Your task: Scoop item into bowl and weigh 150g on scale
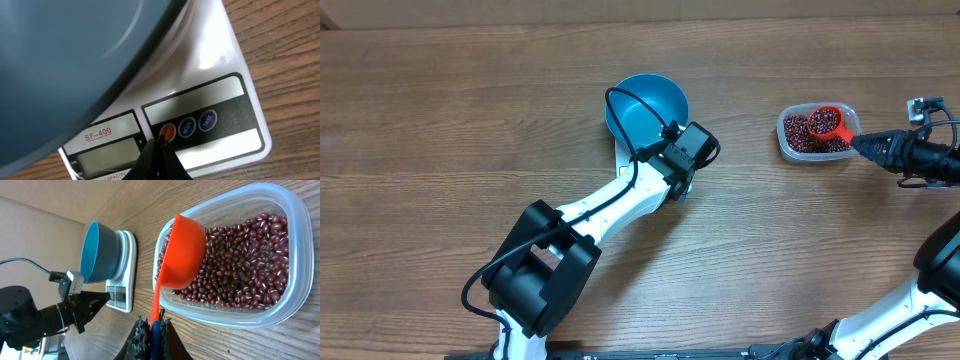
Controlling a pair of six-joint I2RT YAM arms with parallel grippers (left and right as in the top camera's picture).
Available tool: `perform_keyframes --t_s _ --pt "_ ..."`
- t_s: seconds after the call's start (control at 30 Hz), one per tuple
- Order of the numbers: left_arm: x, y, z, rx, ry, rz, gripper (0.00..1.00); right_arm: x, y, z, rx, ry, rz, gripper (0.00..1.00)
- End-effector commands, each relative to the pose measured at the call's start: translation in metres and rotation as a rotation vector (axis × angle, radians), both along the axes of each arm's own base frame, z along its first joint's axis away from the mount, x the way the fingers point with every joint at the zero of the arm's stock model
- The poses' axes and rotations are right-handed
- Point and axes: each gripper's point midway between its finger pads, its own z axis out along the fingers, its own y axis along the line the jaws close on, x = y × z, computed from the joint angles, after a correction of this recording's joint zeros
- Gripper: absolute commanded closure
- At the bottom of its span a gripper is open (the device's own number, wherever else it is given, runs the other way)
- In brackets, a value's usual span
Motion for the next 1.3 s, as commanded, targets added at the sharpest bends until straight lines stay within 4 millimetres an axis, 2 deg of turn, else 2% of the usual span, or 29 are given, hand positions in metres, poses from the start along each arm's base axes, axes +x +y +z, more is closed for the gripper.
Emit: perform_keyframes --t_s 0.0,0.27,0.53,0.8,1.0,1.27 --pt "0.003 0.004 0.003 -0.001 -0.025 0.026 0.96 0.003 -0.001 0.005 0.016 -0.037 -0.002 0.97" --pt "0.006 0.001 0.001 -0.018 -0.043 0.029 0.96 0.003 -0.001 0.005 0.016 -0.037 -0.002 0.96" --pt "0.006 0.008 -0.010 -0.019 -0.037 0.044 0.96 0.003 -0.001 0.005 0.016 -0.038 -0.002 0.96" --pt "0.011 0.000 -0.013 -0.052 -0.051 0.039 0.96 0.003 -0.001 0.005 0.015 -0.038 -0.002 0.96" --pt "0.008 -0.002 -0.025 -0.060 -0.020 0.050 0.96 0.003 -0.001 0.005 0.013 -0.040 -0.002 0.96" --pt "0.006 -0.001 -0.030 -0.051 -0.010 0.051 0.96 0.003 -0.002 0.005 0.012 -0.042 -0.002 0.96"
